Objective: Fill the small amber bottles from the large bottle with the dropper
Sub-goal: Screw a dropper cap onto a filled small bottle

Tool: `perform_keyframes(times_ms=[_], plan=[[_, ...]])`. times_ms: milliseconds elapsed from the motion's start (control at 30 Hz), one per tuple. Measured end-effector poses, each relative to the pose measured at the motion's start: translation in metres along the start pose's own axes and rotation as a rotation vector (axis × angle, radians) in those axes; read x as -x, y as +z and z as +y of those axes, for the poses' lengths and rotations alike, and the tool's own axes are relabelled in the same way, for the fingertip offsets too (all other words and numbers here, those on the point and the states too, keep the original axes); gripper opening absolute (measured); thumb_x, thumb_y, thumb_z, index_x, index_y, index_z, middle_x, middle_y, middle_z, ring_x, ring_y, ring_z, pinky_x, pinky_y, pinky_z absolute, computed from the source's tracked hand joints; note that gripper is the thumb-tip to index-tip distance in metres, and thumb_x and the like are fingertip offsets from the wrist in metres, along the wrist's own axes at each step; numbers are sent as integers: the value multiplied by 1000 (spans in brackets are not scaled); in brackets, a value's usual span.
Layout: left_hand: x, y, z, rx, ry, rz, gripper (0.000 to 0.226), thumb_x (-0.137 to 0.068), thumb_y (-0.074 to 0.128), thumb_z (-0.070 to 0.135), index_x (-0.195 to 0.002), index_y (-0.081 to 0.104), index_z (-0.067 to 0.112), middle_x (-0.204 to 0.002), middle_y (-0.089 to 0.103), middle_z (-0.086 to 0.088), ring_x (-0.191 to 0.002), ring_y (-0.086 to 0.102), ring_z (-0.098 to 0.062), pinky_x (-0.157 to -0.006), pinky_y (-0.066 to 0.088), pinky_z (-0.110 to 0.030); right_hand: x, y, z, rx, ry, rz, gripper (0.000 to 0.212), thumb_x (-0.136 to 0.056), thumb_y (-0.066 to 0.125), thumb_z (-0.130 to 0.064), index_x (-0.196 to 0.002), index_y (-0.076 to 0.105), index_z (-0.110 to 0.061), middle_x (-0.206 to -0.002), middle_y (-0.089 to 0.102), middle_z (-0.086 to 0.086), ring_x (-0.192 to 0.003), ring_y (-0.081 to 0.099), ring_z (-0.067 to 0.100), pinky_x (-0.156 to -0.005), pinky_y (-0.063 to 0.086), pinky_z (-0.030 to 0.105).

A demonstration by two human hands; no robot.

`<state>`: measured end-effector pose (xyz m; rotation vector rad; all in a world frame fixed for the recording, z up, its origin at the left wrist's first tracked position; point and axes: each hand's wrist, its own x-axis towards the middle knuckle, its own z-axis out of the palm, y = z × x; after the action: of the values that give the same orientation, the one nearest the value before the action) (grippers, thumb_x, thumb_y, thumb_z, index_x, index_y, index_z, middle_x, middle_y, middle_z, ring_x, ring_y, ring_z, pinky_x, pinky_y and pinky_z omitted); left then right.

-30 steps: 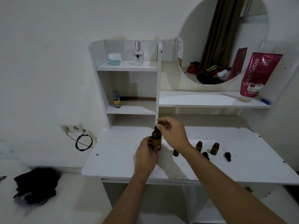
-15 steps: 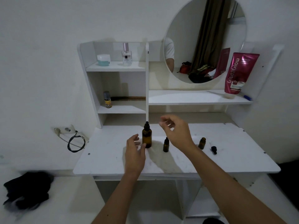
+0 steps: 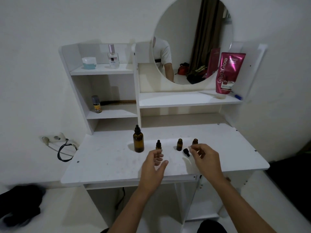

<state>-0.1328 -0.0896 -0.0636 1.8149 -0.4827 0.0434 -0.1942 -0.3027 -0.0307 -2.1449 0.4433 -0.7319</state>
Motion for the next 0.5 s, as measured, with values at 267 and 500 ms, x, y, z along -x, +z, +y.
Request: perform_keyframes(times_ms=[267,500], plan=[[-18,47,16,-125,-8,-124,51,-99,66,25,-147,47,21,-147,54,6,-133,52,-8,-111,44,-23,12,26,17,185,80,-19,31,-91,76,-33,-114,73,-13,-107,65,0,-91,62,12,-81,48,24],[-40,68,20,-152,-54,-78,54,-100,65,22,-149,43,16,-149,46,2,-132,51,-10,-107,42,-20,5,36,22,191,118,39,16,-92,75,-27,-102,75,-15,-101,66,-1,-88,65,16,-77,46,22]])
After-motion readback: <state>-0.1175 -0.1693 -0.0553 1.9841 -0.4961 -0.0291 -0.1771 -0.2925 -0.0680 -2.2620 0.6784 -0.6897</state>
